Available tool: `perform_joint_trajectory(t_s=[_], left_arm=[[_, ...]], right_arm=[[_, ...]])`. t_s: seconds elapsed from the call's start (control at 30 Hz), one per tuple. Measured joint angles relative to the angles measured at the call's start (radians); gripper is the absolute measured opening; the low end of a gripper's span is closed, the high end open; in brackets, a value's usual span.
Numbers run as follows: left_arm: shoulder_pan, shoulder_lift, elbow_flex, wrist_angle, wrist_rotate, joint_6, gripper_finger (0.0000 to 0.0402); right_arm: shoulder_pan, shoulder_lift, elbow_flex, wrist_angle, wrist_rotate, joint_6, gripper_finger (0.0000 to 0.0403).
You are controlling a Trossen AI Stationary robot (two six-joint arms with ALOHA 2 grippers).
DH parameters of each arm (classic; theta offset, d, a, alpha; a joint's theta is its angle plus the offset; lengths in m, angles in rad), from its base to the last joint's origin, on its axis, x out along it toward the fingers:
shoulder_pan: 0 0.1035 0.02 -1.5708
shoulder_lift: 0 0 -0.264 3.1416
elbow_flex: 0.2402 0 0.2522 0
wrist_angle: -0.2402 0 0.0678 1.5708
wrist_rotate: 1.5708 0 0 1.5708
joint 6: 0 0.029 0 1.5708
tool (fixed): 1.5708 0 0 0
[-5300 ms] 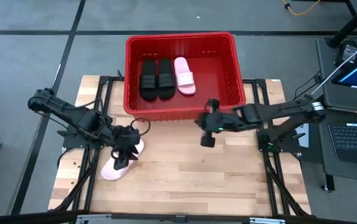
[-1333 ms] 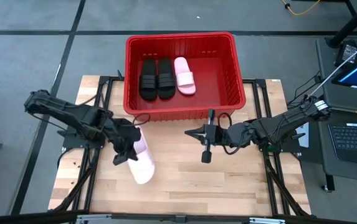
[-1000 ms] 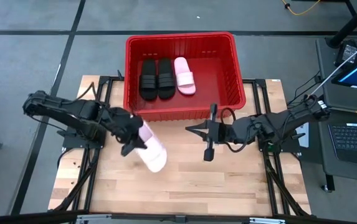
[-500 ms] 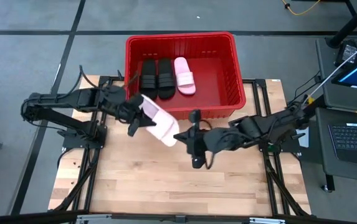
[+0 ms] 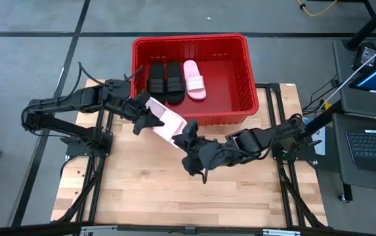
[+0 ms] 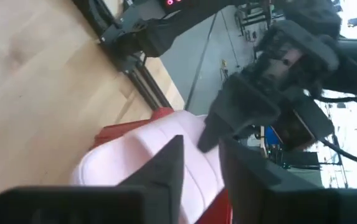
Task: Pick and place slides into bin
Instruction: Put the pink slides into the red bin
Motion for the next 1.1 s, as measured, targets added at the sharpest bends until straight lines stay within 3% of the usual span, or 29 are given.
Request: perform_joint_trajectory(t_s=[0.23, 0.93, 1.1], left_arm=[[0.015, 0.000, 0.000, 0.000, 0.055, -0.010, 0.0004], [0.015, -0.033, 0.000, 0.001, 0.063, -0.053, 0.0004], [0.015, -0.033, 0.000, 0.001, 0.063, -0.042, 0.0004]], right_arm=[[-0.018, 0.018, 0.000, -0.004, 0.001, -0.016, 0.0145], [-0.057, 0.018, -0.001, -0.071, -0.001, -0.022, 0.0136], [-0.073, 0.027, -0.008, -0.046, -0.053, -0.057, 0.0135]])
